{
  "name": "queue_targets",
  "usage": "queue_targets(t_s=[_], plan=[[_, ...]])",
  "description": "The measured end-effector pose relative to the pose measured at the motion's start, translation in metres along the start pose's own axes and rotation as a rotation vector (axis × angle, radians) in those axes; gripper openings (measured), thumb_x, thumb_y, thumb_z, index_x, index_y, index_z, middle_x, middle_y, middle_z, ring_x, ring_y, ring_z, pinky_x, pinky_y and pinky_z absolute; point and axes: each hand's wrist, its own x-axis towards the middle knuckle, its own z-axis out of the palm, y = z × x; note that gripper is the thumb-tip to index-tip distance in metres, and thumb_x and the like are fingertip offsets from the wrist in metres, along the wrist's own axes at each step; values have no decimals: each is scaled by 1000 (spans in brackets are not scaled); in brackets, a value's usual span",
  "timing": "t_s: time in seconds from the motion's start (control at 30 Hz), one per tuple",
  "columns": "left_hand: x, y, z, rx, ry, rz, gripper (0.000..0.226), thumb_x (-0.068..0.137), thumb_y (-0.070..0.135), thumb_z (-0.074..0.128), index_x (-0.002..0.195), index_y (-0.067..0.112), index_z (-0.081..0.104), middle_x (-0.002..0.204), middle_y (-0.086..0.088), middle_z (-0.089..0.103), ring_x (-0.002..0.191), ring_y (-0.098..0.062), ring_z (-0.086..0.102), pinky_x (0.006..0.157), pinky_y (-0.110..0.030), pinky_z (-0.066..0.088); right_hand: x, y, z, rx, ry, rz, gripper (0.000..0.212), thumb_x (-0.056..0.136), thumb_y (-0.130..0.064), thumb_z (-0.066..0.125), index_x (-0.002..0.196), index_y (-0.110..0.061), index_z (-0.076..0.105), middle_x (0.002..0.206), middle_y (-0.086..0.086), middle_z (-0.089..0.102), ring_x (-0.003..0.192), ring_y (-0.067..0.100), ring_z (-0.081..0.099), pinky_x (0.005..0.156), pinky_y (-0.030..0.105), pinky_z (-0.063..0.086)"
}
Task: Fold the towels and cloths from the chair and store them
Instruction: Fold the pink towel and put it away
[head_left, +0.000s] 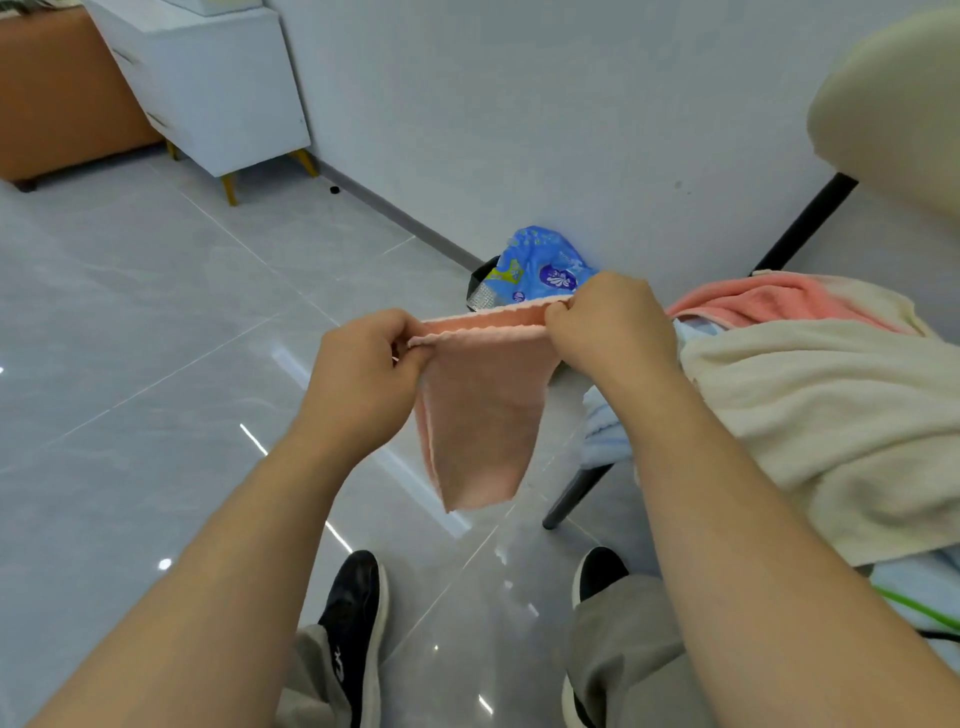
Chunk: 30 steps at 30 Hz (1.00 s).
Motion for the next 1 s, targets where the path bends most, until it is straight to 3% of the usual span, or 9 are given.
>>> queue_targets(t_s=[0.2, 0.43, 0.6, 0.67, 0.73, 0.8, 0.87, 0.93, 1.0], plan=[[1, -6, -7, -88, 26, -91, 15, 86, 15, 73, 78, 28, 73, 63, 12, 60, 57, 2, 55, 51, -4, 35, 2, -3, 9, 42, 30, -35, 11, 78, -17, 54, 69, -10, 53, 61, 2, 41, 65, 27, 43, 48, 27, 24], [-4, -7, -12, -152, 10, -103, 17, 85, 14, 74, 81, 31, 75, 71, 9, 69, 64, -1, 60, 56, -6, 43, -2, -1, 18, 103, -6, -17, 24, 80, -14, 53, 84, -14, 76, 85, 7, 70, 81, 30, 62, 68, 28, 47], [-2, -6, -12, -211, -2, -125, 22, 84, 12, 75, 77, 33, 73, 74, 13, 70, 73, -1, 66, 63, -9, 50, -2, -4, 20, 148, -78, -59, 42, 74, -7, 46, 86, -25, 81, 97, 2, 73, 92, 24, 64, 81, 32, 56], [-2, -6, -11, -234, -8, -138, 20, 85, 9, 72, 81, 28, 75, 76, 14, 71, 74, 1, 66, 70, -14, 54, -1, -3, 21, 132, -92, -41, 33, 75, -12, 48, 83, -20, 79, 92, 4, 71, 86, 24, 62, 70, 27, 52], [-1, -5, -11, -263, 0, -160, 19, 85, 6, 69, 86, 25, 76, 78, 13, 72, 74, 0, 67, 72, -17, 56, -2, -3, 21, 131, -66, -22, 18, 77, -13, 57, 62, -12, 67, 67, 4, 60, 65, 22, 54, 52, 23, 36], [-1, -4, -12, -308, 14, -187, 20, 85, 7, 69, 91, 26, 72, 79, 8, 73, 73, -3, 68, 67, -18, 57, -3, -4, 20, 147, -38, -26, 24, 77, -12, 58, 53, -10, 57, 54, 4, 49, 56, 22, 46, 48, 24, 30], [-1, -4, -13, -342, 5, -207, 27, 85, 8, 71, 102, 28, 68, 81, 5, 74, 73, -4, 69, 65, -19, 57, -6, -5, 18, 137, -34, -63, 19, 77, -10, 57, 65, -13, 72, 66, 6, 64, 71, 26, 59, 58, 24, 41], [0, -7, -13, -352, -28, -213, 32, 85, 10, 72, 112, 27, 69, 83, 5, 74, 78, -5, 70, 73, -23, 59, -8, -5, 16, 157, -47, -79, 27, 77, -6, 56, 82, -17, 80, 84, 5, 74, 85, 26, 66, 75, 28, 54], [0, -9, -13, -369, -54, -219, 24, 85, 10, 72, 104, 25, 75, 83, 4, 75, 80, -9, 72, 77, -27, 59, -6, -2, 16, 227, -67, -53, 30, 75, -3, 54, 81, -17, 79, 84, 5, 74, 83, 26, 69, 81, 37, 59]])
